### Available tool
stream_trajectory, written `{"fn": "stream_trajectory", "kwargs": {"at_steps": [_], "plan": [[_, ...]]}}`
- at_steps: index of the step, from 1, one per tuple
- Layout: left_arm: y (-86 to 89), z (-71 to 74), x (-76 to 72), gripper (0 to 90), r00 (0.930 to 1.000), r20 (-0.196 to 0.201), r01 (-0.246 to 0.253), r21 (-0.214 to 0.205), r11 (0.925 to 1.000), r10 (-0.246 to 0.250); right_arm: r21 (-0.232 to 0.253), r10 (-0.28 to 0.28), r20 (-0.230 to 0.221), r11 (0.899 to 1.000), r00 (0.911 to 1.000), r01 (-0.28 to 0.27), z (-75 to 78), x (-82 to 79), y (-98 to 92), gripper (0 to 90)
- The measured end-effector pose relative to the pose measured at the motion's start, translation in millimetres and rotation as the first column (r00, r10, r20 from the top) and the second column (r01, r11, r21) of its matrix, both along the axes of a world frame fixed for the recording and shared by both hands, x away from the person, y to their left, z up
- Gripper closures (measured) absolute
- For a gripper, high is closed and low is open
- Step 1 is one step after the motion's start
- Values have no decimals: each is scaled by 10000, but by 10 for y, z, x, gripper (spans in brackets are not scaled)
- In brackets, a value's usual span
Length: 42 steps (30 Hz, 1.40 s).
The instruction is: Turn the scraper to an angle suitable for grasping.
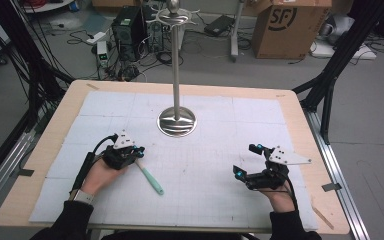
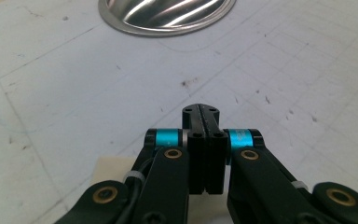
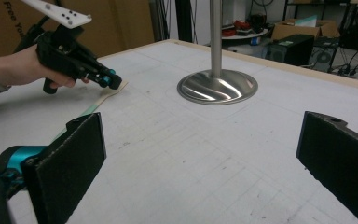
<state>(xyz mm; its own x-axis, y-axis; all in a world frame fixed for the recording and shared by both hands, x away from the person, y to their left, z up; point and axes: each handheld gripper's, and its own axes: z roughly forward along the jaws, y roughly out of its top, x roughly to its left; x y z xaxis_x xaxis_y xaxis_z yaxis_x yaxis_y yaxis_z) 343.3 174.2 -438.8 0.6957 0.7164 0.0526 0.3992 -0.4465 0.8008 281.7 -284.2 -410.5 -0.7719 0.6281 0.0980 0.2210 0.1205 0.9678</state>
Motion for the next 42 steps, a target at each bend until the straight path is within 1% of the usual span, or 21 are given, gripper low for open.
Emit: {"fn": "stream_trajectory", "kwargs": {"at_steps": [1, 3, 6, 7, 9, 11, 14, 18, 19, 20, 24, 26, 29, 31, 32, 34, 36, 38, 39, 41, 42], "plan": [[-3, -8, 34, 897, 10000, -82, -22, -63, 10000, 22, -8, 31, 36, 10000, 10000, -31, -2, 2, 6, 3], [-9, -26, 114, 897, 9993, -351, -97, 274, 9996, 107, 18, 41, 55, 10000, 10000, -41, 1, -3, 7, 3], [-3, -58, 201, 896, 9979, -624, -186, 26, 9998, 187, 66, -23, 100, 10000, 9999, 22, 5, 0, -8, 3], [10, -78, 217, 896, 9974, -705, -141, 114, 9998, 149, 78, -58, 96, 10000, 9999, 58, 6, 2, -15, 3], [30, -83, 229, 896, 9966, -817, -146, -106, 9998, 137, 129, -70, 43, 9999, 10000, 69, 7, -1, -23, 3], [32, -78, 222, 897, 9960, -877, -188, -67, 9998, 181, 139, -135, 51, 9998, 9999, 135, 7, 1, -29, 3], [44, -67, 208, 897, 9950, -964, -250, 25, 9997, 251, 112, -90, 57, 9999, 9999, 89, 5, -1, -24, 3], [73, -48, 137, 897, 9961, -847, -221, 439, 9988, 258, 106, -33, 106, 9999, 9999, 32, 9, -7, -18, 3], [88, -44, 118, 897, 9961, -835, -247, 542, 9982, 292, 110, -24, 41, 9999, 10000, 24, 9, -10, -17, 3], [103, -42, 100, 897, 9958, -854, -271, 550, 9981, 318, 86, -41, 92, 10000, 9999, 40, 7, -4, -18, 3], [156, -19, 20, 898, 9942, -991, -332, 779, 9964, 408, 88, -34, 64, 10000, 10000, 34, 7, -7, -13, 3], [170, 2, -34, 898, 9933, -1050, -381, 1034, 9939, 490, 70, -33, 66, 10000, 10000, 33, 5, -7, -7, 3], [188, 26, -139, 898, 9936, -1051, -272, 1430, 9894, 425, 10, 13, 38, 10000, 10000, -13, -1, -4, 5, 3], [228, 20, -238, 897, 9956, -847, -267, 1613, 9865, 408, 9, 11, 39, 10000, 10000, -12, -1, -3, 4, 3], [260, 9, -290, 897, 9958, -795, -335, 1499, 9881, 458, 27, 11, 23, 10000, 10000, -11, 0, -3, 4, 3], [335, -12, -382, 898, 9952, -826, -442, 1094, 9930, 534, 57, 2, 17, 10000, 10000, -2, 2, -5, 1, 3], [392, -27, -460, 898, 9936, -925, -589, 691, 9959, 652, 56, -6, 8, 10000, 10000, 6, 1, -3, 0, 3], [416, -29, -520, 898, 9922, -1062, -601, 478, 9970, 649, -8, 4, -24, 10000, 10000, -4, -6, 1, 15, 3], [414, -31, -540, 898, 9928, -1026, -573, 423, 9975, 613, -8, 4, -24, 10000, 10000, -4, -6, 1, 15, 3], [401, -32, -539, 897, 9936, -978, -538, 353, 9979, 570, -61, 56, -47, 10000, 10000, -56, -11, 2, 31, 3], [385, -35, -522, 897, 9933, -987, -585, 230, 9980, 605, -81, 70, -42, 9999, 10000, -71, -13, 5, 38, 3]]}}
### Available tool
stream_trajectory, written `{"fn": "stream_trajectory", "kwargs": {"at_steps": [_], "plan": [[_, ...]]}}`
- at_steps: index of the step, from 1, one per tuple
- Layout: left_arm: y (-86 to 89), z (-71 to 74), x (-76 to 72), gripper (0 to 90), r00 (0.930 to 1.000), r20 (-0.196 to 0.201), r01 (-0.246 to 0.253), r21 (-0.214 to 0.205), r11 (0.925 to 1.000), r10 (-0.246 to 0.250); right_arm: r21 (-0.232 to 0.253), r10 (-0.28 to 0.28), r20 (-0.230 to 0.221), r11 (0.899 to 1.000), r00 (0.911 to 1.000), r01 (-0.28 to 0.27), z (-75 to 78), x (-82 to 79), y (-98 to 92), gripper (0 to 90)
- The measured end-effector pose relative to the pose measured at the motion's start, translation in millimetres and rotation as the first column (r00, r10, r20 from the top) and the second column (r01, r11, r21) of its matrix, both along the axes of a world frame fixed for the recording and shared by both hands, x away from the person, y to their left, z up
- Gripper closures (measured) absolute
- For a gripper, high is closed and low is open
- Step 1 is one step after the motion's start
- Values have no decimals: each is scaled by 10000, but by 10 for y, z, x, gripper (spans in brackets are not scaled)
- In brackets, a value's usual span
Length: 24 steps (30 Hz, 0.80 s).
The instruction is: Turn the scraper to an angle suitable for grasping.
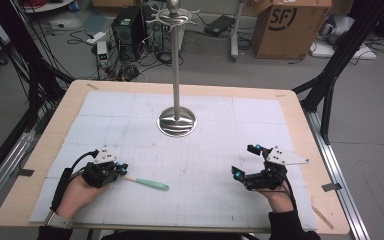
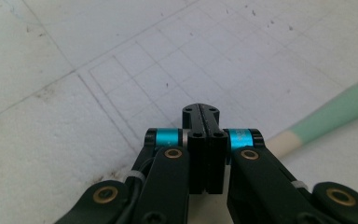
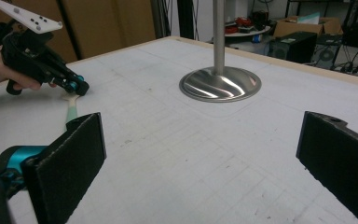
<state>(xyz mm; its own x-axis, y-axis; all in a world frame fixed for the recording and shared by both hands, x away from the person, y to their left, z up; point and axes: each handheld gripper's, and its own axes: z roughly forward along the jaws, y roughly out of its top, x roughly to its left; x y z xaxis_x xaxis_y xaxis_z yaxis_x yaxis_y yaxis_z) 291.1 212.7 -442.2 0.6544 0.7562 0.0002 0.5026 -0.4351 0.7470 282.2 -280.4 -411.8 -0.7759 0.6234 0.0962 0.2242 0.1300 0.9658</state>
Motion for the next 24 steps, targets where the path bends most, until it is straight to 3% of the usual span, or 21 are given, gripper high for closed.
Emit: {"fn": "stream_trajectory", "kwargs": {"at_steps": [2, 5, 7, 13, 18, 21, 24], "plan": [[-32, -2, 42, 897, 9999, -127, 79, -269, 9996, -82, -30, -2, 19, 10000, 10000, 2, -3, 6, 6, 3], [-59, -22, 64, 897, 9992, -187, 334, -290, 9990, -339, 62, -12, 6, 10000, 10000, 12, 7, 1, -1, 3], [-28, -6, 54, 897, 9977, -567, 357, -467, 9983, -383, 75, -40, 31, 10000, 10000, 40, 8, 5, -10, 3], [6, -12, -144, 898, 9955, -702, 586, -663, 9961, -632, 65, -10, -28, 10000, 10000, 10, 4, 10, -10, 3], [-9, 20, -338, 898, 9933, -854, 750, -431, 9963, -784, -14, -21, 75, 10000, 10000, 21, 7, 8, -1, 3], [-36, 24, -450, 897, 9921, -732, 1000, -340, 9944, -1023, 10, -38, 66, 10000, 10000, 38, 14, 10, -7, 3], [-70, 65, -480, 897, 9958, -176, 890, -629, 9940, -903, 12, -45, 24, 10000, 10000, 45, 4, 29, 5, 3]]}}
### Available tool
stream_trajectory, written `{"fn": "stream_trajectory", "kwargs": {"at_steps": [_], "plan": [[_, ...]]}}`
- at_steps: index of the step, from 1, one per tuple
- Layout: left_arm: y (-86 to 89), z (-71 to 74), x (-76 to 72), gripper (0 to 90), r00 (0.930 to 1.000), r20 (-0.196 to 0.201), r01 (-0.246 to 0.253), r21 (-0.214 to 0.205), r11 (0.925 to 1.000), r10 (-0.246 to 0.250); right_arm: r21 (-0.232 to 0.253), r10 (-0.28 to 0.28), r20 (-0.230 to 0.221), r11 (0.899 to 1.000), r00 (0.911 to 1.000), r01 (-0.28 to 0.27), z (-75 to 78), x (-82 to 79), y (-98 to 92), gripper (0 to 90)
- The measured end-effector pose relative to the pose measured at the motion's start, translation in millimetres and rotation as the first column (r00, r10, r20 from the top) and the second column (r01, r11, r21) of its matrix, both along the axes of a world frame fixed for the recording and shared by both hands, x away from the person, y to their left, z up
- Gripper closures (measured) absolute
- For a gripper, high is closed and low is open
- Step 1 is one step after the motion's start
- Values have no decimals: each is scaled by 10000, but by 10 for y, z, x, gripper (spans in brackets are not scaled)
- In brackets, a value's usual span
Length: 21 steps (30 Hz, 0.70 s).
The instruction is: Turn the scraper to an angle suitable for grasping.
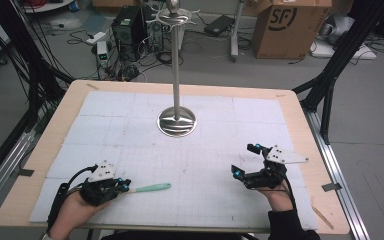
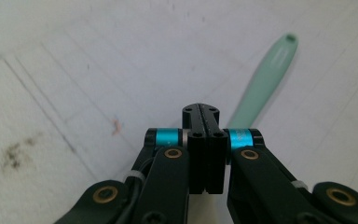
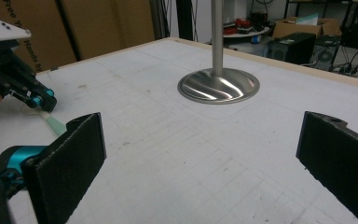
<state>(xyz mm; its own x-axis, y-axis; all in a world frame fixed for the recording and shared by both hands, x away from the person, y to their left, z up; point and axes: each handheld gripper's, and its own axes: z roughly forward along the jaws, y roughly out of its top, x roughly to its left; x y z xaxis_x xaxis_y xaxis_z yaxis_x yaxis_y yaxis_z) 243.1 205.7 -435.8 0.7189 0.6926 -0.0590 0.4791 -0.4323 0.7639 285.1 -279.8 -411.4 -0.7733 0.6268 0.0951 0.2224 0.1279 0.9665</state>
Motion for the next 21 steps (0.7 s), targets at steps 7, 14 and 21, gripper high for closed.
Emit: {"fn": "stream_trajectory", "kwargs": {"at_steps": [7, 14, 21], "plan": [[-260, 51, -103, 897, 9937, 259, 1102, -509, 9926, -1090, -13, 33, 29, 10000, 10000, -33, 0, 9, -4, 3], [-610, -48, -59, 897, 9804, 80, 1969, -230, 9802, -1968, 24, 77, -14, 10000, 10000, -77, 6, -5, -2, 3], [-685, -120, 160, 896, 9917, 81, 1288, -128, 9916, -1287, 116, -17, -5, 9999, 10000, 17, 11, 1, -33, 3]]}}
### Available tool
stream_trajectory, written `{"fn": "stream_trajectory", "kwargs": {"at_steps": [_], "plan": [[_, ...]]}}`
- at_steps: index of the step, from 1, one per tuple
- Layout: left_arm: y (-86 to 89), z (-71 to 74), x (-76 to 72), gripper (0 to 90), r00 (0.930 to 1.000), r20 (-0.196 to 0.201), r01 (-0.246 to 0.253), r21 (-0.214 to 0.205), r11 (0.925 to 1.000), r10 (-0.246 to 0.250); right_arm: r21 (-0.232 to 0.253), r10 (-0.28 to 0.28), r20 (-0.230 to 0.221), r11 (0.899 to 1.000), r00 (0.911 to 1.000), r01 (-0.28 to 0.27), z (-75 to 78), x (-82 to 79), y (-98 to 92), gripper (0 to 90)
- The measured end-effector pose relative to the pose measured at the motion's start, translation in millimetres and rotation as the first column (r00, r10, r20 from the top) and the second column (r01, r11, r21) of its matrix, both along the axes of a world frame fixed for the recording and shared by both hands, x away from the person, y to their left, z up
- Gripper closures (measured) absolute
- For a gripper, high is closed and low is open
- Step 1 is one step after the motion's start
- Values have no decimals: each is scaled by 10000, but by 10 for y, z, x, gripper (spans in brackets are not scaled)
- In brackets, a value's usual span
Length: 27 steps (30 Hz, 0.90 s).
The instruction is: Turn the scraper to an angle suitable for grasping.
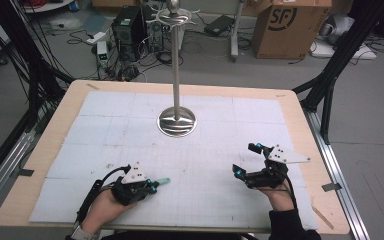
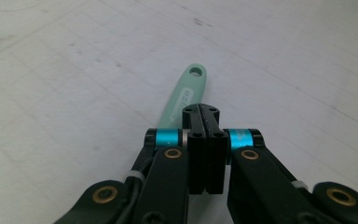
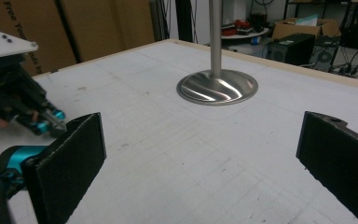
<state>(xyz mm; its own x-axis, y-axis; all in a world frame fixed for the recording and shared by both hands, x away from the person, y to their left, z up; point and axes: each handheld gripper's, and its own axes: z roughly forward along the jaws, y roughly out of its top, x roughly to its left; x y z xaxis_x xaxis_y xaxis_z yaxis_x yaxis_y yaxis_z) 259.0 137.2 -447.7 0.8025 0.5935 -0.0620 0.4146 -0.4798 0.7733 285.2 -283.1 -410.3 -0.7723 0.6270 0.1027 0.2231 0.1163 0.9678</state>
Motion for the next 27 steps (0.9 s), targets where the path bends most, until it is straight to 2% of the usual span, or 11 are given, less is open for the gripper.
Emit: {"fn": "stream_trajectory", "kwargs": {"at_steps": [5, 7, 9, 11, 14, 17, 19, 22, 24, 26, 27], "plan": [[36, -16, 167, 896, 9983, 337, -473, 83, 9988, 470, -94, 49, 23, 9999, 10000, -49, -7, 8, 12, 3], [64, -29, 226, 896, 9979, 351, -534, -86, 9985, 537, -85, 57, 18, 9999, 10000, -56, -7, 7, 13, 3], [79, -28, 251, 896, 9971, 246, -717, -186, 9973, 721, -50, 38, -33, 10000, 10000, -38, -5, 2, 12, 3], [79, -18, 225, 891, 9962, 459, -734, -90, 9973, 738, -60, 39, -13, 10000, 10000, -39, -5, 4, 9, 3], [161, 59, 145, 815, 9919, 840, -894, -713, 9934, 953, -19, 54, 13, 10000, 10000, -54, -4, 6, 3, 3], [371, 151, 70, 809, 9824, 942, -1429, -1777, 9736, 1614, -13, 127, -43, 9999, 9999, -127, -1, -9, 16, 3], [538, 192, 30, 781, 9768, 916, -1648, -2565, 9524, 1937, -51, 149, -58, 9999, 9999, -150, -7, -3, 24, 3], [749, 248, -8, 619, 9734, 1010, -1617, -3332, 9289, 2057, -106, 166, -125, 9998, 9998, -168, -12, -3, 34, 3], [860, 272, -41, 554, 9697, 1180, -1597, -3555, 9209, 2137, -159, 165, -22, 9997, 9999, -165, -13, 0, 39, 3], [954, 275, -67, 462, 9704, 1245, -1487, -3677, 9180, 2070, -176, 225, -13, 9996, 9997, -225, -13, -5, 51, 3], [990, 274, -82, 455, 9714, 1253, -1417, -3744, 9164, 2015, -182, 235, -39, 9996, 9997, -236, -14, -8, 57, 3]]}}
